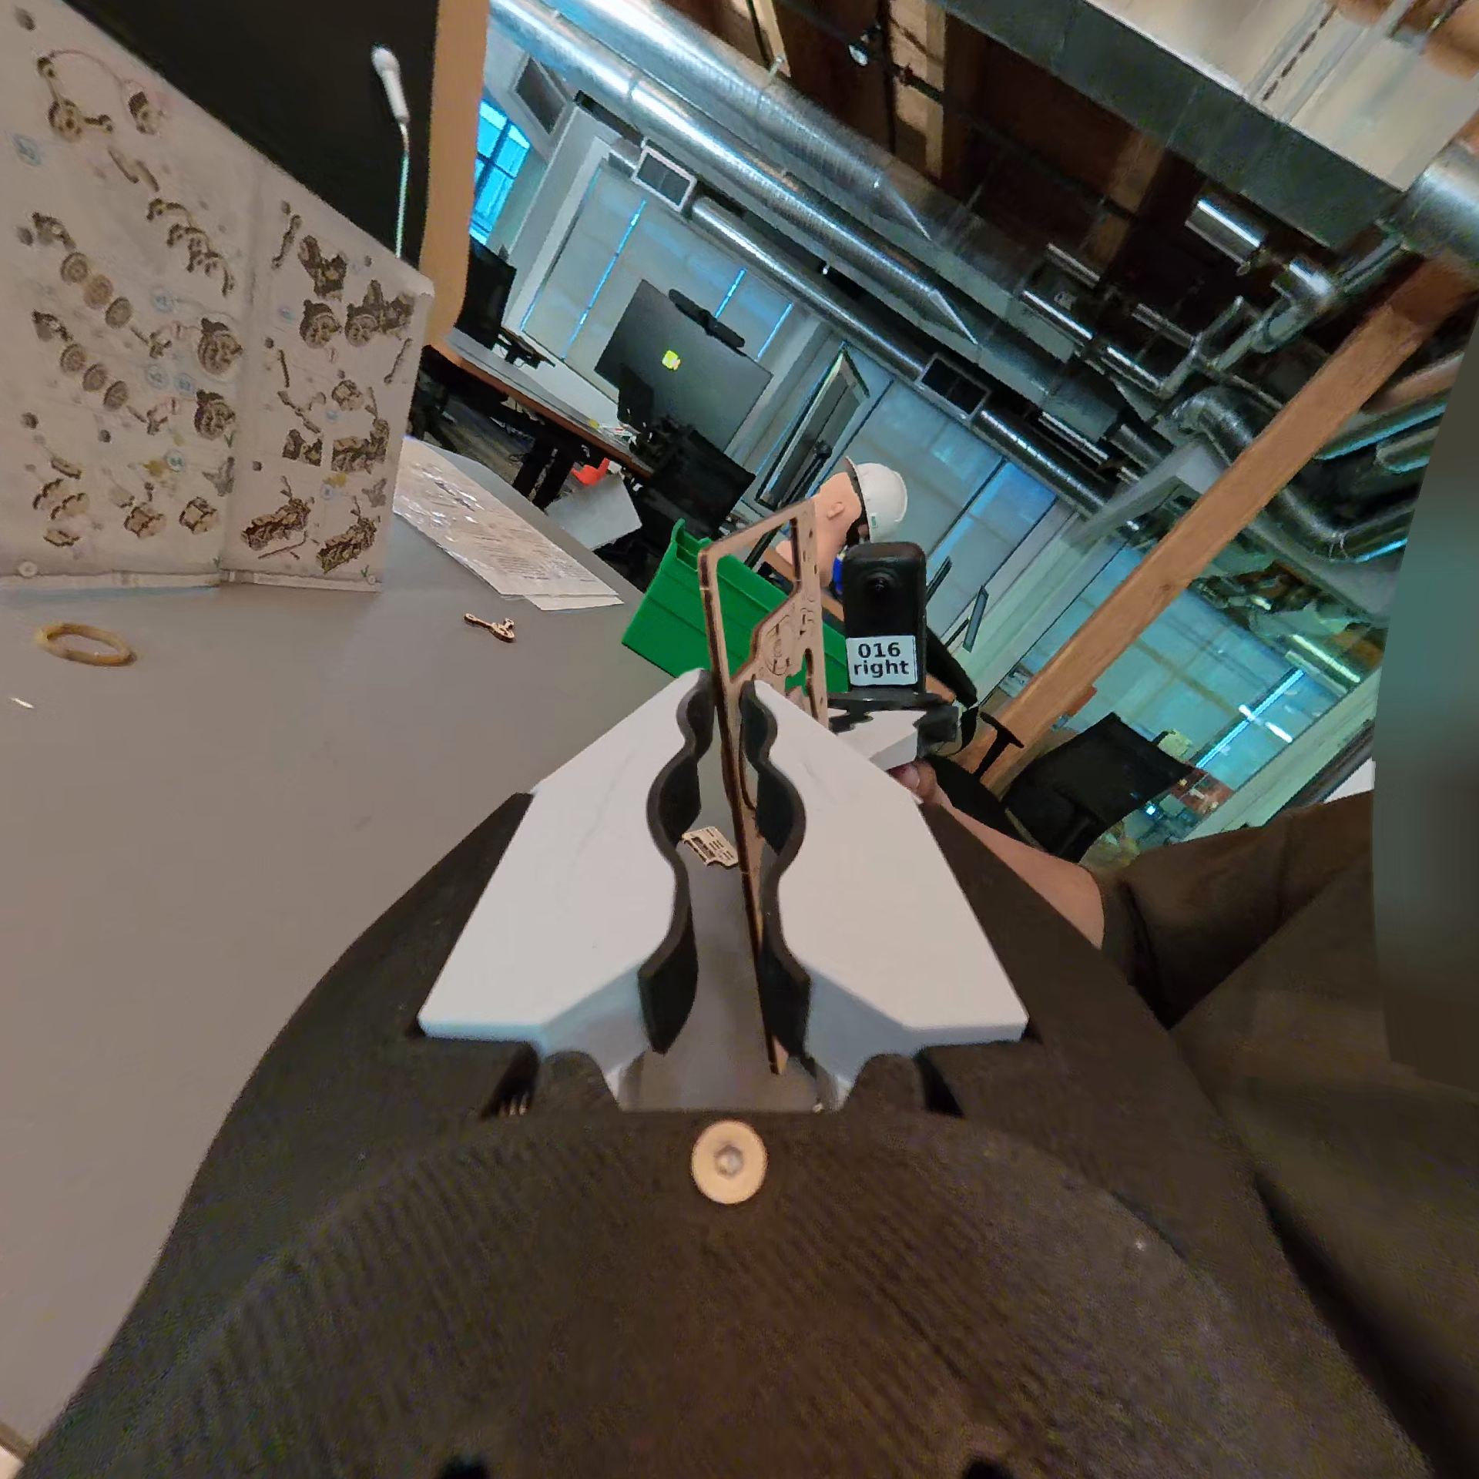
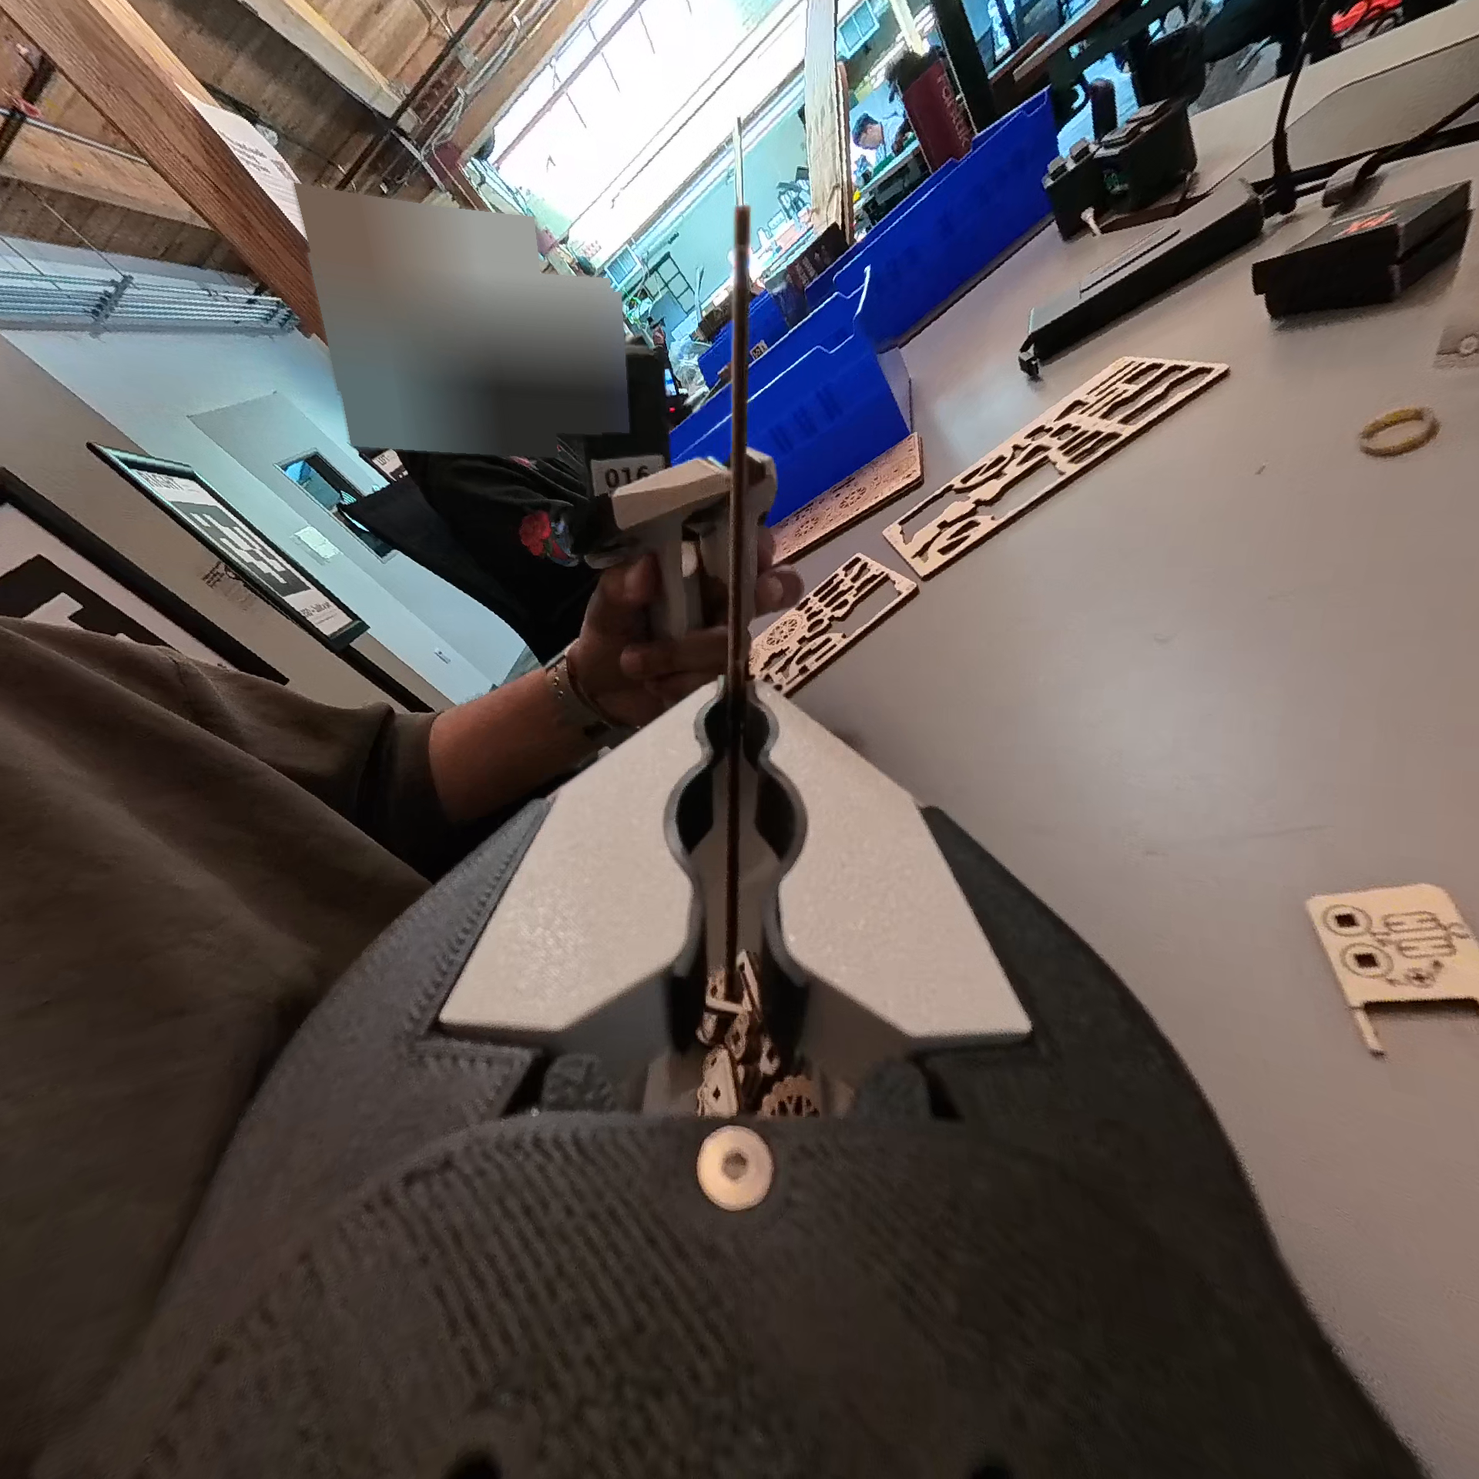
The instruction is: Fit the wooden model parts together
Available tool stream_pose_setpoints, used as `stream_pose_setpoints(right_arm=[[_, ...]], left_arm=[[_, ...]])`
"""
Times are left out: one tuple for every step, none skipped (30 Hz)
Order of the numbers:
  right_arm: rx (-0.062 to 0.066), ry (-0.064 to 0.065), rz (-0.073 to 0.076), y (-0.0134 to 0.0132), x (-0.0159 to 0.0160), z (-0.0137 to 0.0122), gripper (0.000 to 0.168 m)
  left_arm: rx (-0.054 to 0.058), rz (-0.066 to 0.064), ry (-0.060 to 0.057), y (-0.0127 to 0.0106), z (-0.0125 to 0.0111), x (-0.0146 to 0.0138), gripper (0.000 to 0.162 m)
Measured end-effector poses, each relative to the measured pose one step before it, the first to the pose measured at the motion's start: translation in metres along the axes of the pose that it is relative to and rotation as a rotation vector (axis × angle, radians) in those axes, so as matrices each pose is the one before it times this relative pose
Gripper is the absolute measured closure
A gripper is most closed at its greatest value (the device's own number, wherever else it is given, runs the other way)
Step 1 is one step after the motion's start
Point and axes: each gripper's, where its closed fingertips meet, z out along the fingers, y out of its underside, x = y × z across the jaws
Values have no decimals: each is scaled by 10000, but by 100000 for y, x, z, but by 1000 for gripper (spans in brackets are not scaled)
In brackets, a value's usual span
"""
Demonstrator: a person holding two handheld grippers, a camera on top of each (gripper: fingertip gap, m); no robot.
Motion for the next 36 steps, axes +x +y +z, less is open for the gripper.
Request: stream_pose_setpoints(right_arm=[[80,-32,47,-140,-17,-71,168],[91,-16,63,-163,19,-67,168],[91,-8,53,-169,26,-89,168],[79,15,37,-136,79,-88,168],[44,10,35,-89,73,-70,168],[44,8,34,-85,66,-51,168],[62,12,43,-93,59,-54,168],[45,-8,36,-75,26,-46,168],[31,-10,30,-60,16,-36,168],[31,-1,26,-58,28,-27,168],[27,-9,30,-38,14,-33,168],[26,-25,42,-40,1,-19,168],[38,-36,60,-53,-17,-20,168],[51,-56,87,-75,-31,-34,168],[67,-87,125,-102,-54,-45,168],[91,-91,152,-134,-39,-54,168],[94,-71,148,-134,-5,-76,168],[60,-44,110,-102,30,-60,168],[18,-10,41,-38,37,-33,168],[-15,18,-18,13,31,-10,168],[-37,30,-56,51,16,26,168],[-52,44,-81,98,0,61,168],[-60,56,-105,116,-4,67,168],[-51,67,-129,101,-16,74,168],[-32,62,-128,59,-29,68,168],[-18,56,-107,21,-37,42,168],[-11,91,-109,11,40,19,168],[13,79,-101,-25,32,-4,168],[24,61,-73,-61,12,3,168],[36,57,-75,-60,-1,4,168],[54,69,-87,-84,6,-1,168],[51,77,-106,-78,10,-10,168],[37,93,-127,-51,19,0,168],[47,134,-153,-63,54,12,168],[45,142,-181,-71,41,7,168],[2,112,-190,-13,-30,25,168]], left_arm=[[71,-181,71,-3,-50,-110,154],[83,-216,178,-78,-54,68,147],[33,-215,192,-57,-32,114,142],[28,-149,66,-60,-23,-7,141],[22,-35,18,-16,-37,-43,139],[-16,11,-41,54,-20,-104,139],[-56,5,-19,121,11,-59,140],[-86,-28,-5,164,46,-63,140],[-93,-42,17,175,51,-23,142],[-88,-34,33,186,48,2,145],[-69,-41,26,151,43,9,147],[-73,-47,60,153,52,54,149],[-103,-57,86,187,74,75,150],[-97,-70,109,180,66,108,150],[-69,-93,127,157,61,113,149],[-59,-124,115,144,66,75,149],[-33,-117,98,103,53,65,149],[-6,-80,100,68,40,99,149],[5,-58,72,40,41,92,150],[-32,-9,51,65,35,97,152],[-61,31,-37,88,41,-21,154],[-68,29,-111,116,51,-122,155],[-58,-1,-89,126,62,-105,155],[-51,-61,-111,129,83,-155,155],[-37,-85,-97,138,87,-146,155],[-22,-90,-73,139,74,-136,156],[12,-103,-54,92,68,-109,156],[72,-120,-12,-25,35,-53,157],[72,-114,16,-53,9,2,159],[53,-91,4,-47,10,-9,159],[53,-51,-6,-36,18,-2,160],[65,-37,-42,-60,-3,-49,160],[74,-38,-58,-68,-9,-77,159],[79,-60,-76,-74,4,-102,160],[124,-70,-106,-123,-21,-127,160],[147,-69,-77,-135,-11,-83,160]])
